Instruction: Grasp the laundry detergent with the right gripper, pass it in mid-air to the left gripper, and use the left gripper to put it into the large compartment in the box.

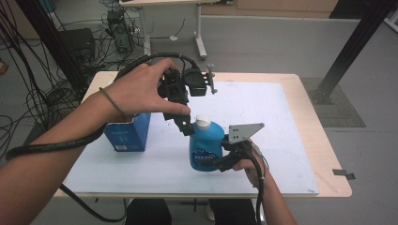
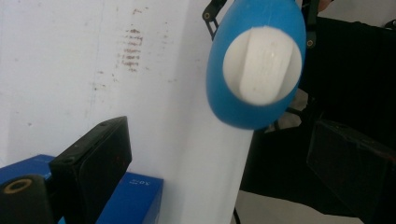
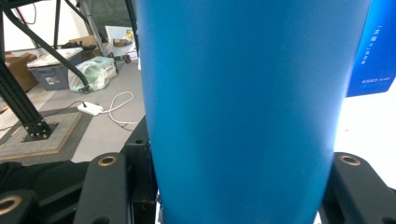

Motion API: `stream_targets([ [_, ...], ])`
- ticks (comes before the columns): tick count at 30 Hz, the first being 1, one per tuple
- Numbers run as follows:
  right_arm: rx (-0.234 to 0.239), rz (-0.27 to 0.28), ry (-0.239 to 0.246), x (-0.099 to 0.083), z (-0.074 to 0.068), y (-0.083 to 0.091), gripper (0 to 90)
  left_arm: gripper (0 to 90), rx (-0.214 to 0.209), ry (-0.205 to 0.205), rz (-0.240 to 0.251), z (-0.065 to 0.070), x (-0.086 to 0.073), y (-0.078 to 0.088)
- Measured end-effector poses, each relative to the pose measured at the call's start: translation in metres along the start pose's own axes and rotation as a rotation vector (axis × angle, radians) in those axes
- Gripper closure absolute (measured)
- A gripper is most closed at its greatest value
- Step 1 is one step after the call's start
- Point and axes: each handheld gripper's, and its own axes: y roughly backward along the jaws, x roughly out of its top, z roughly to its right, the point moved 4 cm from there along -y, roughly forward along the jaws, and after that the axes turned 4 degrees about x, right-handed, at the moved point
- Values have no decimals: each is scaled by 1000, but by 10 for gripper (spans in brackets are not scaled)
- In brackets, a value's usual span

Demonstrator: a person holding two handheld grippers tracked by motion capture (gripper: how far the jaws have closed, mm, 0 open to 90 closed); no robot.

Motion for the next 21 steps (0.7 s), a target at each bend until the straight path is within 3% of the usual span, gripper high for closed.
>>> stream_targets([
  [5, 16, -11, 4, 2, 0, -4, 418, 67, 4, -32, -19, 4, 11, -2],
  [15, 32, -17, 9, 5, 1, -6, 417, 67, -33, -108, -68, 15, 33, -9],
  [21, 37, -16, 12, 7, 2, -6, 417, 67, -38, -129, -82, 20, 39, -13],
])
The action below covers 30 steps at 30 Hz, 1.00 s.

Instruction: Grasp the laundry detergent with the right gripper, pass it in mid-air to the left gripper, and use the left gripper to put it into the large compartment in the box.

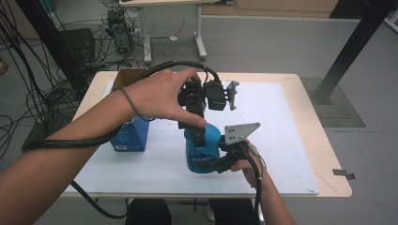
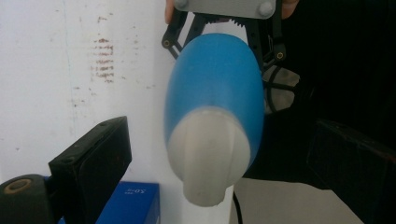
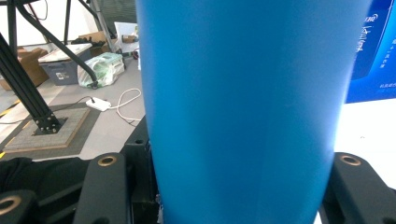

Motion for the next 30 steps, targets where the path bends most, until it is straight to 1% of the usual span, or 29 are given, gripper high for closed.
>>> stream_targets([
  [9, -1, -1, -4, 0, 0, 0, 417, 67, 4, 5, -3, 0, 1, 0],
  [30, -2, 3, -6, -1, -1, 1, 416, 66, 5, 5, 11, -1, 0, 1],
])
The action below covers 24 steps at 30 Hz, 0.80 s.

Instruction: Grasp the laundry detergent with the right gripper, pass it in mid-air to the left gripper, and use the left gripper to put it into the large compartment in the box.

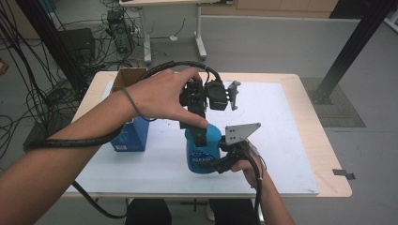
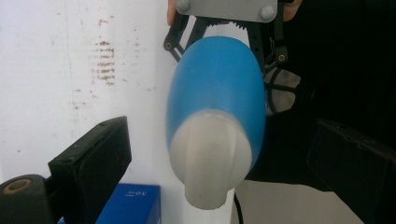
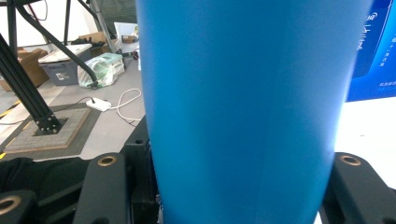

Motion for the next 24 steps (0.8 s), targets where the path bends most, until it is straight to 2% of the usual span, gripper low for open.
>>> stream_targets([
  [24, 1, 5, -4, -1, 1, 0, 417, 67, 4, 3, 5, -1, -1, 1],
])
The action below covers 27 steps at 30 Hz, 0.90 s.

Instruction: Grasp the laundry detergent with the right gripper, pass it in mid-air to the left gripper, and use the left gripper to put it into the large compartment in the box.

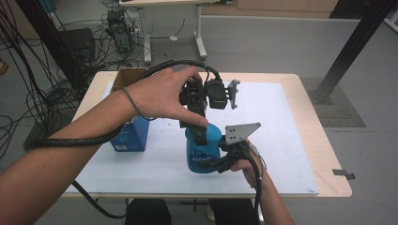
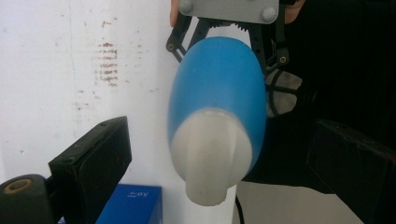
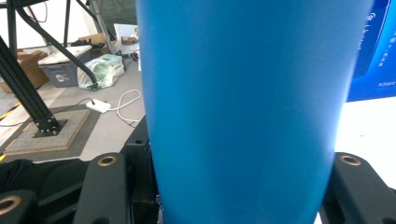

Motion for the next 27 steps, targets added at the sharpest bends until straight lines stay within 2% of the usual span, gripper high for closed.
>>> stream_targets([
  [27, -1, -6, -3, 1, 4, 0, 417, 67, -3, 1, 7, -5, -2, -2],
])
